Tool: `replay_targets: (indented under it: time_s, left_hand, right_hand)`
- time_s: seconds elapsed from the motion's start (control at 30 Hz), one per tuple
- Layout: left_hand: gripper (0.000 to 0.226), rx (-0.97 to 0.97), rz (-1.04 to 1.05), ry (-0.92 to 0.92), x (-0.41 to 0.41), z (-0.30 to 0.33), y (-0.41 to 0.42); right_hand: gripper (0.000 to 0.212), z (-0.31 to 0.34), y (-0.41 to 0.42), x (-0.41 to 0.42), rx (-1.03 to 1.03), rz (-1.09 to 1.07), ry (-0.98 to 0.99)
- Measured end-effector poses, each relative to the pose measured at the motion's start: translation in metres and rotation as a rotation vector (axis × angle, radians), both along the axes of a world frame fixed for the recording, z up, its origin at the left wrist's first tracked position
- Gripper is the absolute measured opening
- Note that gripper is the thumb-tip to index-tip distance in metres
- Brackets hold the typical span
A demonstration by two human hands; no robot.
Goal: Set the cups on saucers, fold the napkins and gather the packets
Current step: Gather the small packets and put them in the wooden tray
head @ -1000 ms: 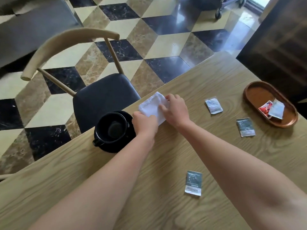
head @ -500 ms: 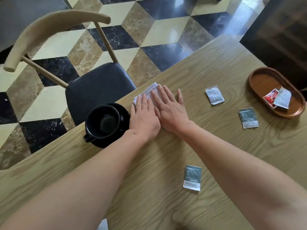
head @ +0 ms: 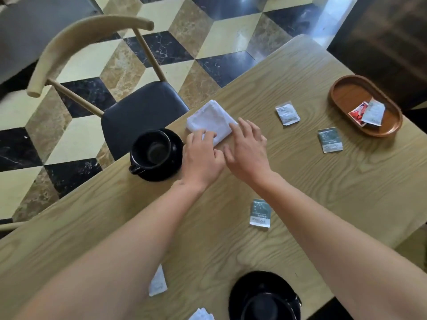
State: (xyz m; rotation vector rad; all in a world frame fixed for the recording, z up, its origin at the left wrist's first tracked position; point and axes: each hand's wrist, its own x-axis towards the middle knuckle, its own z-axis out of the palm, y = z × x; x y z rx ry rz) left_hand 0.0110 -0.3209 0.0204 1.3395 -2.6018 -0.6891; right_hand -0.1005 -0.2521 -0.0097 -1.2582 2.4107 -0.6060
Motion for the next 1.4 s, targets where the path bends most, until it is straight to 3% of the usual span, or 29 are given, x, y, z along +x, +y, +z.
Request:
replay_targets:
  time_s: [0.1, 0.17, 0.3, 0.43, 0.57, 0.77, 1.0, 1.13, 1.23, 1.4]
  left_hand:
    - [0.028, 0.139, 0.104, 0.252, 0.061, 0.002, 0.064]
    - [0.023, 0.244, 0.267, 0.319, 0.113, -0.001, 0.097]
    - [0.025, 0.355, 0.587, 0.276, 0.219, -0.01, 0.136]
    - [0.017, 0.38, 0.734, 0.186, 0.29, -0.006, 0.147]
    - [0.01, 0.409, 0.872, 0.167, 0.327, 0.0, 0.153]
    - [0.005, 0.465, 0.924, 0.102, 0.347, 0.003, 0.149]
    - [0.028, 0.408, 0.838, -0.09, 0.317, -0.007, 0.119]
    - [0.047, 0.409, 0.749, -0.212, 0.301, -0.016, 0.116]
    - [0.04, 0.411, 0.744, -0.25, 0.298, -0.022, 0.117]
    - [0.022, 0.575, 0.782, -0.153, 0.302, -0.028, 0.115]
  right_hand:
    - [0.047, 0.018, 0.058, 0.041, 0.037, -0.035, -0.044]
    - [0.033, 0.03, 0.094, 0.079, 0.025, -0.022, -0.102]
    - [0.022, 0.046, 0.151, 0.166, 0.016, 0.09, -0.255]
    - [0.02, 0.058, 0.177, 0.237, 0.158, 0.156, -0.378]
    - [0.012, 0.063, 0.182, 0.282, 0.274, 0.073, -0.517]
    - [0.021, 0.048, 0.163, 0.311, 0.368, -0.045, -0.546]
    - [0.012, 0.026, 0.133, 0.309, 0.352, -0.174, -0.62]
    - [0.027, 0.014, 0.13, 0.306, 0.361, -0.196, -0.548]
    - [0.025, 0.01, 0.128, 0.309, 0.364, -0.139, -0.484]
    - [0.03, 0.004, 0.124, 0.314, 0.398, -0.06, -0.357]
